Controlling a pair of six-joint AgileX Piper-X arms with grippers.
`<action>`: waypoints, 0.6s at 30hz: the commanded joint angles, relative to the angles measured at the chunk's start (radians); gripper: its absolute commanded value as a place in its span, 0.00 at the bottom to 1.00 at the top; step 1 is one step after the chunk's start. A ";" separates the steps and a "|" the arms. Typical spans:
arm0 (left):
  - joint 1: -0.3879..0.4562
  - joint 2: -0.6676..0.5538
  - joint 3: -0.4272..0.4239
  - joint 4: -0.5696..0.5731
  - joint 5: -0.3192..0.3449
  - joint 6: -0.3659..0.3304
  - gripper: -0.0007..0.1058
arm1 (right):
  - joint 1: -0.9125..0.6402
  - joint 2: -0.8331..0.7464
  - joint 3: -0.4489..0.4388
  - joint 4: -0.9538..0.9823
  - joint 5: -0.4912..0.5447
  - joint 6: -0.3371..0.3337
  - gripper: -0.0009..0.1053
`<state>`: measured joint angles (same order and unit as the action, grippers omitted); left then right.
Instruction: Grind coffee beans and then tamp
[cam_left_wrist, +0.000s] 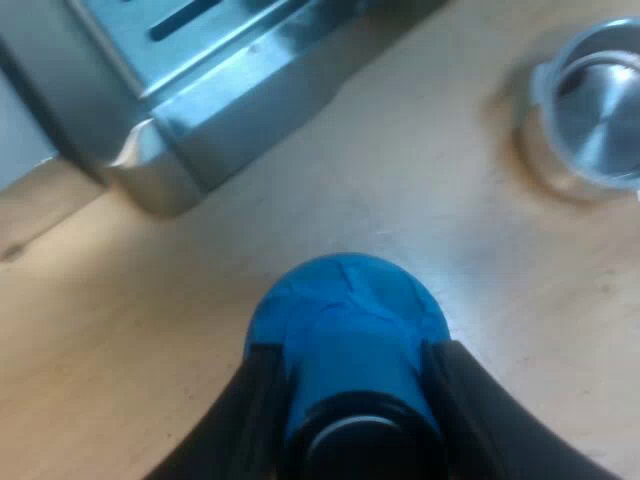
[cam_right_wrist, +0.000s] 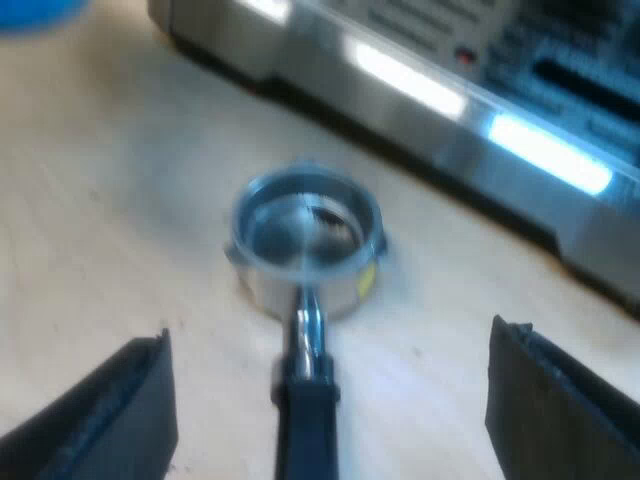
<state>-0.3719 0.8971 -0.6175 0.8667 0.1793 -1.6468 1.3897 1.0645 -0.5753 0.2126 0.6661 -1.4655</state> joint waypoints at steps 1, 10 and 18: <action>-0.006 -0.007 -0.004 -0.001 0.028 -0.008 0.01 | -0.002 -0.008 0.040 -0.080 0.004 0.001 0.64; -0.132 -0.007 -0.050 -0.013 0.025 -0.008 0.01 | -0.002 -0.008 0.159 -0.240 -0.077 -0.048 0.64; -0.199 -0.005 -0.159 -0.012 0.018 -0.008 0.01 | -0.002 -0.008 0.166 -0.245 -0.088 -0.050 0.64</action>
<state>-0.5633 0.8971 -0.7586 0.8605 0.2000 -1.6468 1.3897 1.0630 -0.4088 -0.0236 0.5762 -1.5061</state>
